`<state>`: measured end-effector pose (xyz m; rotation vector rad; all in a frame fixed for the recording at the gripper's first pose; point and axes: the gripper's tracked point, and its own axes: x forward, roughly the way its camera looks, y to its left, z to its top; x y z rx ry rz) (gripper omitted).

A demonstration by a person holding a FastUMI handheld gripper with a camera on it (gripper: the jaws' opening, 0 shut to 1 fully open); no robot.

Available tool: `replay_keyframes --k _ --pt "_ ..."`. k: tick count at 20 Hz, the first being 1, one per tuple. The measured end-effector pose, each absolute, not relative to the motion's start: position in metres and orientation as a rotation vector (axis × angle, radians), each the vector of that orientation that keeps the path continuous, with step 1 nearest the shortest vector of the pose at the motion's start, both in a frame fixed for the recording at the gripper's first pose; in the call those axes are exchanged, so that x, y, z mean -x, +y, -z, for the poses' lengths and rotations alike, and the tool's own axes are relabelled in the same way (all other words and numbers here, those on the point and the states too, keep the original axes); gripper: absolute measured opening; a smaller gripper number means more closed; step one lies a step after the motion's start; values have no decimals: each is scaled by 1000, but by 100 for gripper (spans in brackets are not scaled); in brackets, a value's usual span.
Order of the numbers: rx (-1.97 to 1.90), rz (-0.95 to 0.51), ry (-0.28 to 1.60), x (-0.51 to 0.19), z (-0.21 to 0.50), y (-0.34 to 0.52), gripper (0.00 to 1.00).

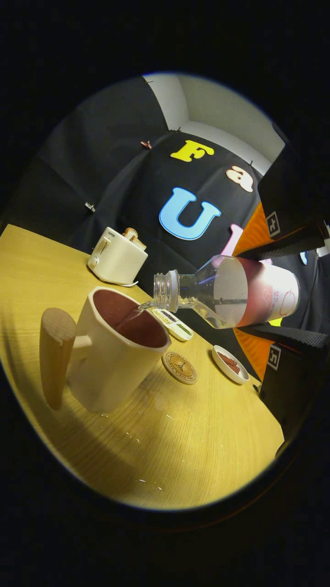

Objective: Take the bottle from table, then pour the juice into the cup, finally place the bottle on the coaster

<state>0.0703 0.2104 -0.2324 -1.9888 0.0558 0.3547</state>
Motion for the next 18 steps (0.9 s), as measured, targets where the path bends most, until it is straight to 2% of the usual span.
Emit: replay_keyframes --k 18 --pt "2020 -398 19 -70 236 215 69"
